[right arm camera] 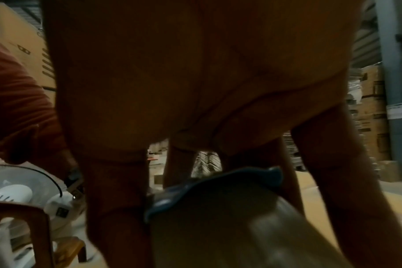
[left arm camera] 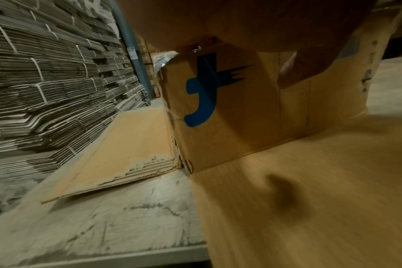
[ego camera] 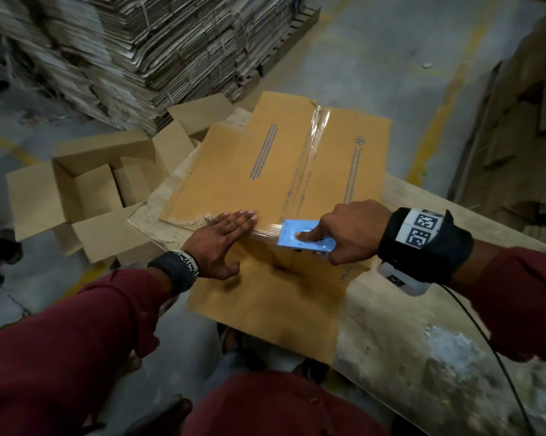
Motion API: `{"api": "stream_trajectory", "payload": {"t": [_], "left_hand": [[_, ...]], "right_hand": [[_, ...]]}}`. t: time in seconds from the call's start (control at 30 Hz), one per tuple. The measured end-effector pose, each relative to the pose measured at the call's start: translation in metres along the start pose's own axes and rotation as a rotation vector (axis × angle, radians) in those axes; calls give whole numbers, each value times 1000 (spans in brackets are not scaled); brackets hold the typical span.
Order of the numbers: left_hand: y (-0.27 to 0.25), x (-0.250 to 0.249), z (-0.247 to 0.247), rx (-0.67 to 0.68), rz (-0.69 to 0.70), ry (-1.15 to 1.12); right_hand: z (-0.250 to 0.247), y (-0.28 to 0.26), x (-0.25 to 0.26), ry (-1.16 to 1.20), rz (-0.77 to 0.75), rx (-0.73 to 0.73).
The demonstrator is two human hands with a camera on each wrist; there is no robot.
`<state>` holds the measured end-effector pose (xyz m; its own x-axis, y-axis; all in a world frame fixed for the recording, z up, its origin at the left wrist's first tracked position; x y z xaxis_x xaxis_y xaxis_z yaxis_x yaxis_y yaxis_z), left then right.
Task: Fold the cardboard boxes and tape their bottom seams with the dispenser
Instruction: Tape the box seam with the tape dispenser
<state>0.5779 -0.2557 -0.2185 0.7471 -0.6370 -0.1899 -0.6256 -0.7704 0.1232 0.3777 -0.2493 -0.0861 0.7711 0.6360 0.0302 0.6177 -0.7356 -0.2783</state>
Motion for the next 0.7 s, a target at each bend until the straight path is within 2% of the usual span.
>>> {"api": "stream_trajectory", "payload": {"t": [0.07, 0.13, 0.2, 0.6, 0.7], "left_hand": [[-1, 2, 1, -6, -6, 22], [1, 3, 3, -23, -1, 30], [3, 1, 5, -44, 8, 31], [4, -4, 0, -41, -19, 109], [11, -32, -3, -65, -65, 159]], "right_hand": [[6, -24, -25, -26, 25, 43], [16, -53, -58, -29, 126, 102], [21, -73, -70, 13, 173, 119], [35, -46, -50, -24, 122, 121], [38, -43, -47, -22, 91, 123]]}}
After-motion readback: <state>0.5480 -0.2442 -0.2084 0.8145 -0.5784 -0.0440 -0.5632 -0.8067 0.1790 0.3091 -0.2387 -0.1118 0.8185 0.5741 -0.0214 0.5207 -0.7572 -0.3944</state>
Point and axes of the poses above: each hand's wrist, its own y-axis towards the middle knuckle, its own z-axis out of the palm, x = y × z, the point moved 10 cm from there along y, towards the middle knuckle, and after that the axes turned 15 degrees about -x, right-handed, at the moved point
